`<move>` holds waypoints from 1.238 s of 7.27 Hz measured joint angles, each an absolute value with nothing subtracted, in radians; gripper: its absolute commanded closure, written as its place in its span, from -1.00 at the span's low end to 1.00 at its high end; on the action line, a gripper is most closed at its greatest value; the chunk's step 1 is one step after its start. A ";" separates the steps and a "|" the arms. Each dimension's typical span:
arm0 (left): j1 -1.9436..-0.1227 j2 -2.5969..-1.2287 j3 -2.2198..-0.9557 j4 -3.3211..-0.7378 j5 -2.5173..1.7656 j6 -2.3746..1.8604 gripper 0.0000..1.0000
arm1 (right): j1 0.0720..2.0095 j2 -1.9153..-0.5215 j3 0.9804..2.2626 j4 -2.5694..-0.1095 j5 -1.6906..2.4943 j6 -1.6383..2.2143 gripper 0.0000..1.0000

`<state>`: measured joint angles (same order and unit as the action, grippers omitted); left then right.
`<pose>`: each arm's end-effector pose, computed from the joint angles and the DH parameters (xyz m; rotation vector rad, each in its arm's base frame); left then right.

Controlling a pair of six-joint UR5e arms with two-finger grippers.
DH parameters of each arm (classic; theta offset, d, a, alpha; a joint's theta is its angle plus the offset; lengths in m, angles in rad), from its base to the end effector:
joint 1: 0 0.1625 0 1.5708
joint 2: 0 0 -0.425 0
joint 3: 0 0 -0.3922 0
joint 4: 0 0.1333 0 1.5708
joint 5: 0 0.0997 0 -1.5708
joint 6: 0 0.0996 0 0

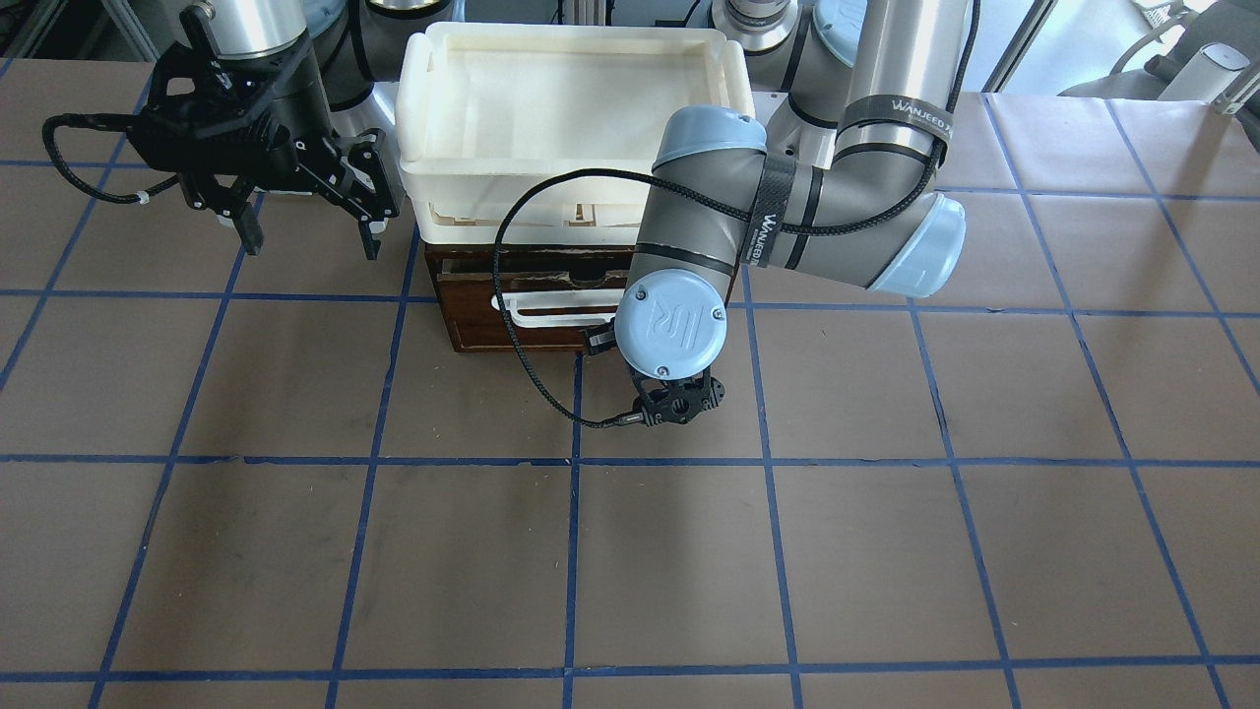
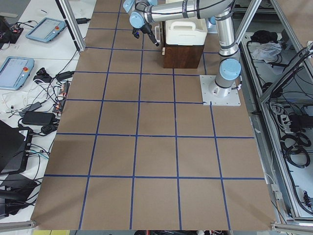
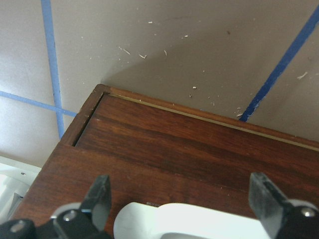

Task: Put scissors in drawer and close it
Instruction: 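Hold the left gripper at the closed drawer while the right gripper lowers slightly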

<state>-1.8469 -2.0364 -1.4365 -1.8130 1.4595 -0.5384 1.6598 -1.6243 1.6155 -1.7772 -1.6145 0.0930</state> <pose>-0.3002 -0.5300 0.2774 -0.4256 2.8628 0.8474 0.1718 -0.4747 0.5144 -0.0135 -3.0993 0.3395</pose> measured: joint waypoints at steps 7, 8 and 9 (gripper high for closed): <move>-1.853 -2.030 -1.450 -1.825 1.447 -0.551 -1.00 | 1.660 -1.634 1.609 -1.657 -1.561 0.106 -1.00; -1.860 -2.032 -1.450 -1.825 1.447 -0.551 -1.00 | 1.660 -1.634 1.609 -1.651 -1.558 0.107 -1.00; -1.867 -2.032 -1.450 -1.825 1.448 -0.551 -1.00 | 1.660 -1.633 1.609 -1.649 -1.557 0.107 -1.00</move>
<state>-1.8673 -2.0324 -1.4496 -1.8255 1.4480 -0.5507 1.6598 -1.6334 1.6092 -1.6486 -1.5569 0.1071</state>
